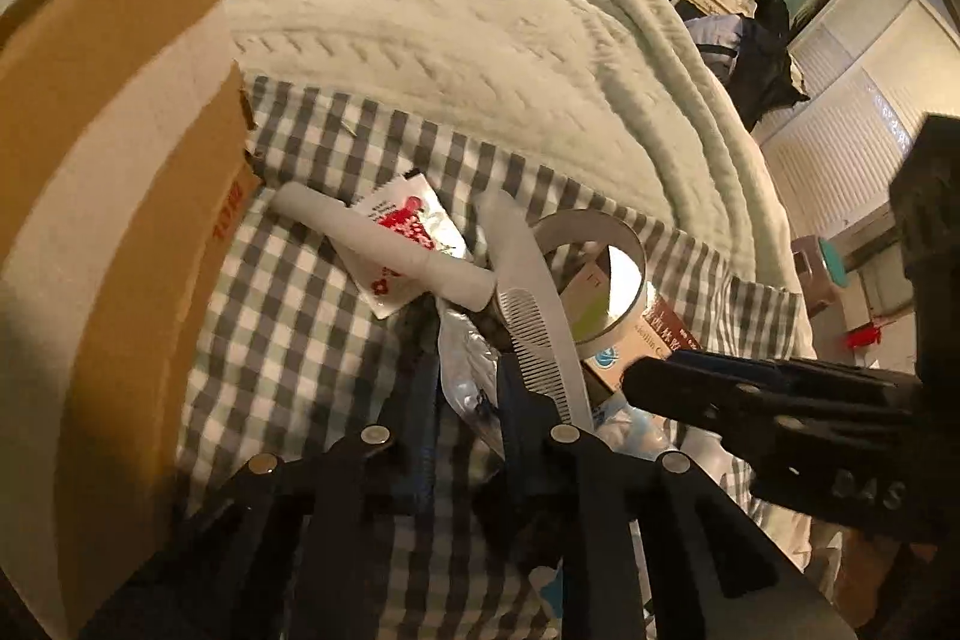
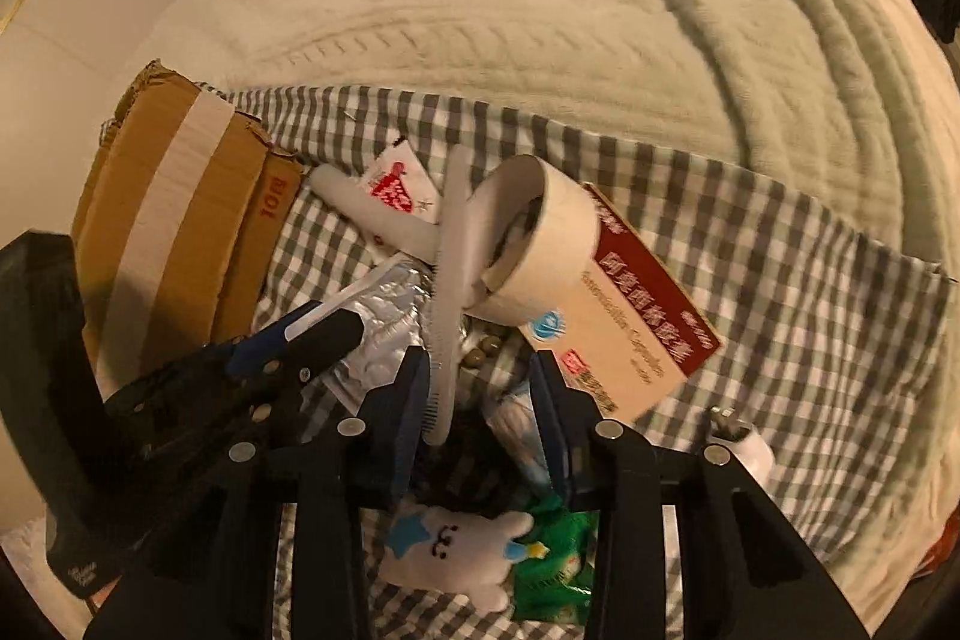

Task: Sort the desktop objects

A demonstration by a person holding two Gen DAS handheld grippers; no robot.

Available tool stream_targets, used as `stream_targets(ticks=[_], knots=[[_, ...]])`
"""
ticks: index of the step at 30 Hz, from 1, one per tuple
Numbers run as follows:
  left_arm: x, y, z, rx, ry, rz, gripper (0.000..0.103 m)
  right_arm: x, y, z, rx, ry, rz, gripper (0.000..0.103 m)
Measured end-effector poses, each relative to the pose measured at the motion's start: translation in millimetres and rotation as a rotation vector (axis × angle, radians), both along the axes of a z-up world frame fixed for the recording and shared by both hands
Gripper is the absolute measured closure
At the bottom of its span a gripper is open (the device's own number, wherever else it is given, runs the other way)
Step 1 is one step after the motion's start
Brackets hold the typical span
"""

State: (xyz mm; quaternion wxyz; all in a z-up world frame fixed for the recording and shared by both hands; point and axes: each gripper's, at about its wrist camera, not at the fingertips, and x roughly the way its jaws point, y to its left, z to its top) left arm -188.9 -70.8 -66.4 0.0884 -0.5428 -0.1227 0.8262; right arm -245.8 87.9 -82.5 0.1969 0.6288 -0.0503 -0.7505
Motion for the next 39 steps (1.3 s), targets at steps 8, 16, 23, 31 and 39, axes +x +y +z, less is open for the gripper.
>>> stream_targets(ticks=[8,16,23,31,39], knots=[[5.4,-11.9,-2.4,0.066,-0.027,0.025,0.087,-1.1,-17.1,-29.9,-0.063,-0.091,-0.028,0.073],[3.9,-6.9,-14.9,0.149,-0.095,0.030,0.085,1.4,-14.8,-26.7,-0.037,-0.098,-0.012,0.100],[7.1,-4.0,-26.3,0.172,-0.165,0.053,0.072,4.8,-9.4,-28.4,-0.022,-0.099,-0.004,0.100],[11.4,16.4,3.5,0.040,0.013,-0.062,0.088,8.7,1.8,-28.2,-0.058,-0.110,-0.029,0.100],[20.5,18.9,29.6,-0.010,0.094,-0.077,0.096,14.5,12.8,-8.0,-0.181,-0.117,-0.077,0.100]])
